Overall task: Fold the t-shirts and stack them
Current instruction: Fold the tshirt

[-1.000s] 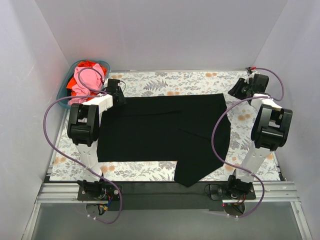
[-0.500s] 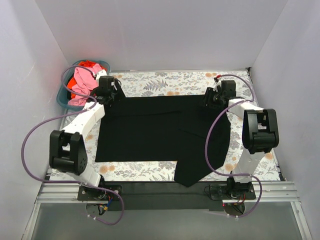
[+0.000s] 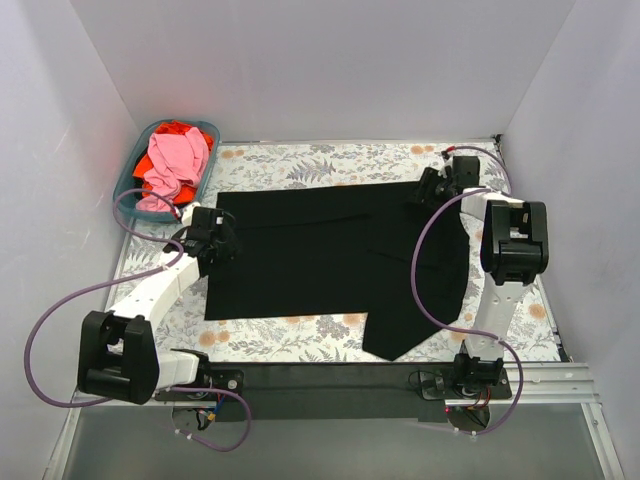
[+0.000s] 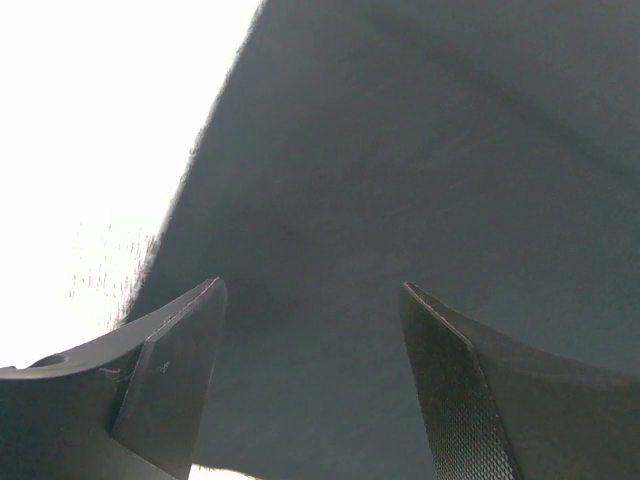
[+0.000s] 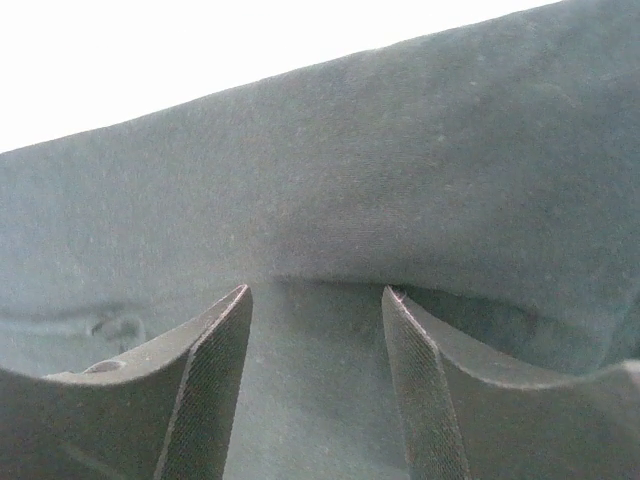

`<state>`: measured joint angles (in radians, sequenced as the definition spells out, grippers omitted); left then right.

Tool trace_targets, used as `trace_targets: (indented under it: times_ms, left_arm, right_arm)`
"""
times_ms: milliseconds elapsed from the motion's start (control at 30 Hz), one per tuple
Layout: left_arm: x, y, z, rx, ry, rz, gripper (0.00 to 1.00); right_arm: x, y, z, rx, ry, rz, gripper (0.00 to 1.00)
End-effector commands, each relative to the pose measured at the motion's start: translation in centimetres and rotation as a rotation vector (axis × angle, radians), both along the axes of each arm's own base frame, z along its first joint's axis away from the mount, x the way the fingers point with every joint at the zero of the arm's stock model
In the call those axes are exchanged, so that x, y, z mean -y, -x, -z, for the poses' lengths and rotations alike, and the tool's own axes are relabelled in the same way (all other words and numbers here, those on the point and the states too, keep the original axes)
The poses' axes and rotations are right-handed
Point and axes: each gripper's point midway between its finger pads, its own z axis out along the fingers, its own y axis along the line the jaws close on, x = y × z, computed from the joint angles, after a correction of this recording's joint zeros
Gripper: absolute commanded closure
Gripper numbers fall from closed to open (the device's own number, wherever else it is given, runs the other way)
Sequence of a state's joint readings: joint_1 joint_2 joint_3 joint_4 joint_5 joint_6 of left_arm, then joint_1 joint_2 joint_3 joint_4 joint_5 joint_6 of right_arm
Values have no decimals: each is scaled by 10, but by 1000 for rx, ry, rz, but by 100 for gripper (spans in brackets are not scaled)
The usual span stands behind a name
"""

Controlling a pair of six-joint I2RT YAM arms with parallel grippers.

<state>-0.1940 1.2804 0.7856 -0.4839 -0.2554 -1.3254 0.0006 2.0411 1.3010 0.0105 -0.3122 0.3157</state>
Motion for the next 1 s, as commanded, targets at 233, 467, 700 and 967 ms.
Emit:
trace_targets:
  times_ms: [233, 467, 700, 967]
  left_arm:
    - [-5, 49, 19, -121, 66, -150, 30]
    - [3, 76, 37, -222, 93, -143, 37]
    - [19, 75, 48, -254, 97, -95, 40]
    - [32, 94, 76, -365, 26, -71, 48]
  right_arm:
    - [78, -33, -14, 33, 136, 170, 29]
    - [84, 33, -56, 10, 214, 238, 21]
    - [65, 89, -70, -2, 235, 208, 20]
    - [13, 132, -80, 12, 216, 96, 20]
